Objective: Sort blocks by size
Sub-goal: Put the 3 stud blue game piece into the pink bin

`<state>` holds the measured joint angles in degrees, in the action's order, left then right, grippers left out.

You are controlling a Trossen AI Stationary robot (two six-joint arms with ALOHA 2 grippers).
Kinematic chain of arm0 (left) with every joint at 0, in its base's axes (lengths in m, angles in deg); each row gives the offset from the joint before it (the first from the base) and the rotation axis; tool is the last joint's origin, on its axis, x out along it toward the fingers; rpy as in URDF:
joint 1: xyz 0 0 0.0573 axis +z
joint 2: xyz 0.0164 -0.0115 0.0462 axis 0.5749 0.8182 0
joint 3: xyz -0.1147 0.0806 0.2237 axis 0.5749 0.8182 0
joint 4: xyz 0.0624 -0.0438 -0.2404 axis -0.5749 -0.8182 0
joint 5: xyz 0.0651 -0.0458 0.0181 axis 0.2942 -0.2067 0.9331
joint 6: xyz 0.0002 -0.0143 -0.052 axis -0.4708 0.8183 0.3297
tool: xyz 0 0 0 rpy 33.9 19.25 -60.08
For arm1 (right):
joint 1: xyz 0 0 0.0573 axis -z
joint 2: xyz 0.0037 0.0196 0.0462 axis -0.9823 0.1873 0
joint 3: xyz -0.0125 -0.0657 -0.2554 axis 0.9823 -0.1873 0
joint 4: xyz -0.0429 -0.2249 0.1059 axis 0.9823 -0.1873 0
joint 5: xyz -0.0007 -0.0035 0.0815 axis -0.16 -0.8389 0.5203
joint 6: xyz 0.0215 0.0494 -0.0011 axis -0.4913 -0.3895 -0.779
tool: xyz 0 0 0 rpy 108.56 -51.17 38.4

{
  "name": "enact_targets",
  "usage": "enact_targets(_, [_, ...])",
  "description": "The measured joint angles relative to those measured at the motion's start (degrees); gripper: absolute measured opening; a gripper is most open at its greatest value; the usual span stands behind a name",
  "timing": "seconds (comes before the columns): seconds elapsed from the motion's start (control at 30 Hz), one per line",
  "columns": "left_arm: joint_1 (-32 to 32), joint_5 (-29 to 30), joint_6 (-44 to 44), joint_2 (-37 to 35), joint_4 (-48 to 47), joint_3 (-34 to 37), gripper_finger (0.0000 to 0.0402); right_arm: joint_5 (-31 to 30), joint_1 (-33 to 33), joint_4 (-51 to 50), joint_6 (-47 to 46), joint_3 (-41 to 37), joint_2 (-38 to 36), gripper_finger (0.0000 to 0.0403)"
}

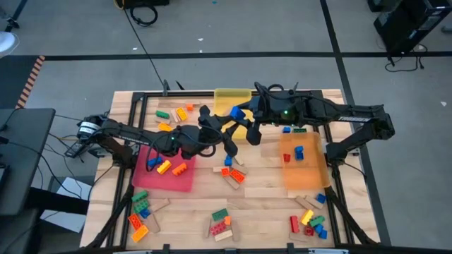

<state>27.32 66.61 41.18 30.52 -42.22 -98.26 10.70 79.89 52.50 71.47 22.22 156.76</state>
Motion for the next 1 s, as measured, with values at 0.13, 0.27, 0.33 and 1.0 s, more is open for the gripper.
enact_targets(0.13, [0.3, 0.0, 0.0, 0.0, 0.0, 0.0, 0.012, 0.7, 0.0, 0.1, -0.3, 0.0, 0.0, 0.024])
enact_targets(0.27, [0.3, 0.0, 0.0, 0.0, -0.1, 0.0, 0.0119, 1.0, 0.0, 0.1, -0.3, 0.0, 0.0, 0.0236])
enact_targets(0.33, [0.3, 0.1, 0.0, 0.0, -0.3, 0.0, 0.0117, 0.9, 0.0, 0.2, -0.3, 0.0, 0.0, 0.0236])
enact_targets(1.0, [0.4, 1.9, 0.0, 0.0, -3.6, 0.0, 0.0097, 0.7, 0.0, 0.0, 0.0, 0.0, -0.1, 0.024])
